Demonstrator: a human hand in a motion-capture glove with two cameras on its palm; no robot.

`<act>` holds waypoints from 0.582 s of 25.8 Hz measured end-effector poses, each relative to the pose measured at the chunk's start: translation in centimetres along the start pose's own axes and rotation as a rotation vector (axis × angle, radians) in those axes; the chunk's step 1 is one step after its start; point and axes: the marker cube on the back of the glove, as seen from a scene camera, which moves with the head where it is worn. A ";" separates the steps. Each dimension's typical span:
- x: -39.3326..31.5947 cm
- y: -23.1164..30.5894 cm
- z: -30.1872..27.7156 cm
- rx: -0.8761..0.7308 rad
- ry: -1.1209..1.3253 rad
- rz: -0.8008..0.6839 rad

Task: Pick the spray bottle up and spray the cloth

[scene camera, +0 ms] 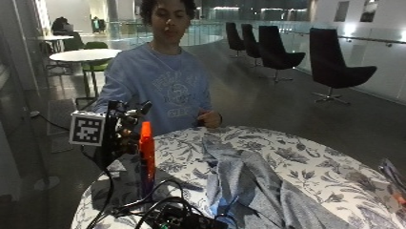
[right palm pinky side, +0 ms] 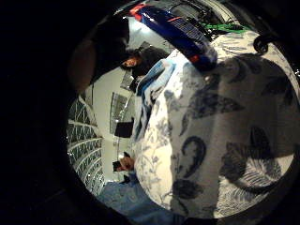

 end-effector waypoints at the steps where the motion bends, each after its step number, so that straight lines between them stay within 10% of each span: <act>1: 0.3 -0.7 -0.1 0.016 0.010 0.012; 15: 5.9 -13.1 1.2 0.061 0.195 0.160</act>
